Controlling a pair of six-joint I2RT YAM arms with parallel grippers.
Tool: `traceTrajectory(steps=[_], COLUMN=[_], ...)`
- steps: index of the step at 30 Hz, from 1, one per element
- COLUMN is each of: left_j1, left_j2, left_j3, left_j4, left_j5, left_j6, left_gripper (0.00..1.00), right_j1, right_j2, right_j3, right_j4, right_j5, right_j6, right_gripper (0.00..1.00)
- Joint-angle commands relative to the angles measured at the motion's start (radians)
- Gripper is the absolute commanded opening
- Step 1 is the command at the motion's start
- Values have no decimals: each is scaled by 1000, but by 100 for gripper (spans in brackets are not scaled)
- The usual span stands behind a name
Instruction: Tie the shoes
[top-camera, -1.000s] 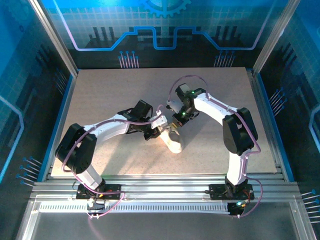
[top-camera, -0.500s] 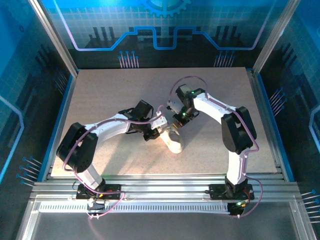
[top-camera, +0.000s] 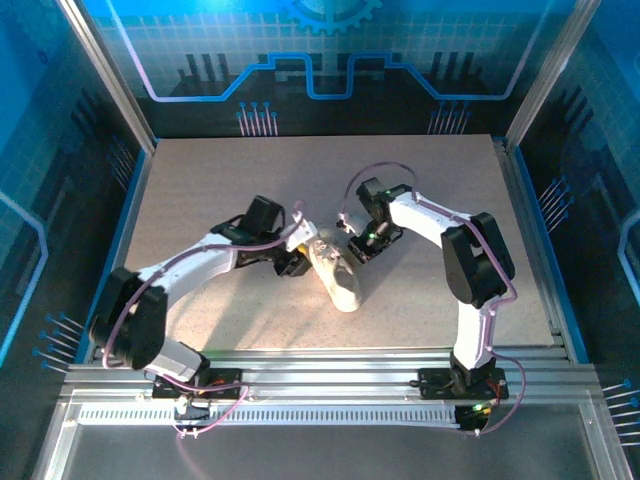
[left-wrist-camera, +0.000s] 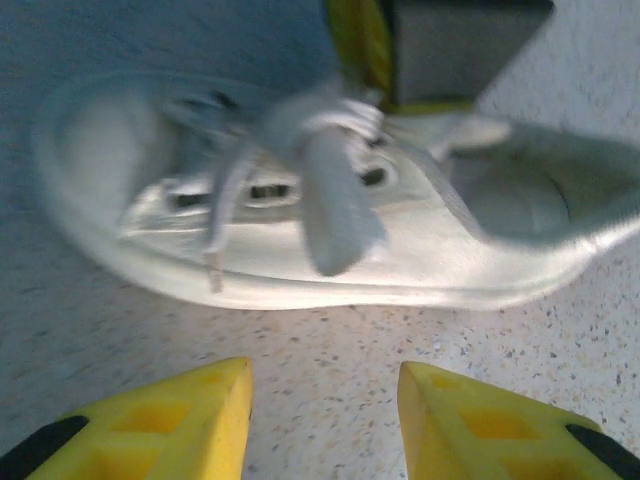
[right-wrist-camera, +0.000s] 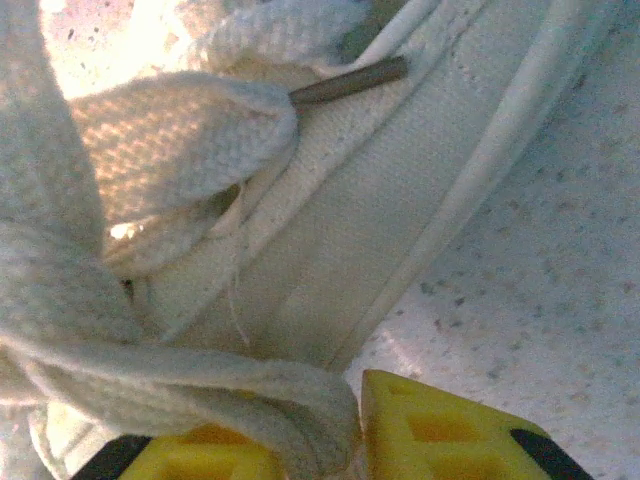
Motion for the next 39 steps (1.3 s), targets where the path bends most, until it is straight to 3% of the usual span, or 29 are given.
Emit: traceTrajectory(steps=[1, 6, 10, 17, 25, 39], left_j1=[63, 83, 84, 91, 88, 23], left_j2=[-60, -49, -19, 126, 246, 338], left_j3=[-38, -23, -24, 32, 49, 103], left_j4=[37, 37, 91, 138, 298, 309], left_j5=[67, 72, 74, 129, 194, 256], left_j6=[-41, 18, 217, 501, 530, 565], left_gripper=[43, 42, 43, 46, 47, 46], right_j1=[18, 10, -21, -35, 33, 57], right_j2=[-50, -107, -149, -188, -161, -90], right_j3=[-23, 17, 47, 56, 40, 12], right_j4=[-29, -34, -46, -49, 144, 280], right_j5=[-43, 17, 7, -14, -116, -186], right_j6=[6, 14, 17, 51, 149, 193], right_gripper=[33, 44, 51, 51, 50, 47])
